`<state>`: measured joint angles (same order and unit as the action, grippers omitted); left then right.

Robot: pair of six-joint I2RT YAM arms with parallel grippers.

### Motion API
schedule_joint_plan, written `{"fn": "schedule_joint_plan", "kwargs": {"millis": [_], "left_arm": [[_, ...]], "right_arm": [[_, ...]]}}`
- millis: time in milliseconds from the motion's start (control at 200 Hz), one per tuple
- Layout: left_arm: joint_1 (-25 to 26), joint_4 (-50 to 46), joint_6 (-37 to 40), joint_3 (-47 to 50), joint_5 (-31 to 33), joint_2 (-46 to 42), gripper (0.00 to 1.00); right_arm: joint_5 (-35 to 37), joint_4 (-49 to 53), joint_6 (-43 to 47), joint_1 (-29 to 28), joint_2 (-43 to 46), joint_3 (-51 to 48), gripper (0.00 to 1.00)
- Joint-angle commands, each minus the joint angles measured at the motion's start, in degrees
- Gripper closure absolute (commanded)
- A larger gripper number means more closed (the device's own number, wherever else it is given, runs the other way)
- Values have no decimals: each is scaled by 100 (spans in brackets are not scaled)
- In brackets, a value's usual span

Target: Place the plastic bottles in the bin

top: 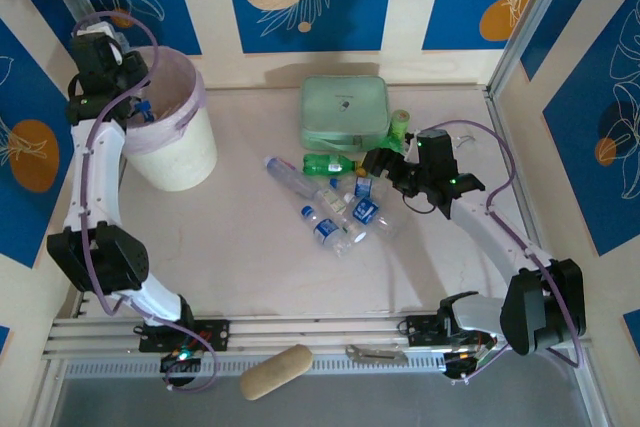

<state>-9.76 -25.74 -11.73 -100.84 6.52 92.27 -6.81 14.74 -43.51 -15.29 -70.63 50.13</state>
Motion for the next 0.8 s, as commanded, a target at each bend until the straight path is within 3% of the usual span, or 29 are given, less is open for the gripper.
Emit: {"fn": "schedule_joint_plan", "kwargs": {"millis": [0, 100, 130, 155, 245, 260, 485, 630, 795], "left_arm": [[-53, -36, -55, -129, -125, 63, 64], [-66, -81, -33, -132, -134, 81, 62], [-66, -83, -30, -131, -143, 80, 57], [-61, -91, -31, -130, -138, 69, 50], [-62, -124, -46, -166, -55, 30, 3], [-61, -132, -49, -166, -43, 10, 0], [-52, -38, -234, -50, -178, -362, 0], [12, 252, -729, 430, -763, -872, 0], [669, 784, -1166, 1325, -1257, -1558, 0]], "right_arm": [[43, 134, 57, 25, 155, 69, 9], [62, 169, 79, 26, 159, 80, 9], [58, 169, 75, 22, 156, 79, 9], [61, 169, 70, 26, 155, 76, 9], [32, 135, 53, 22, 156, 67, 9], [31, 134, 53, 21, 151, 74, 9], [13, 108, 18, 17, 120, 59, 9], [37, 108, -8, 1, 55, 75, 9], [76, 207, -4, 4, -105, 133, 9]]}}
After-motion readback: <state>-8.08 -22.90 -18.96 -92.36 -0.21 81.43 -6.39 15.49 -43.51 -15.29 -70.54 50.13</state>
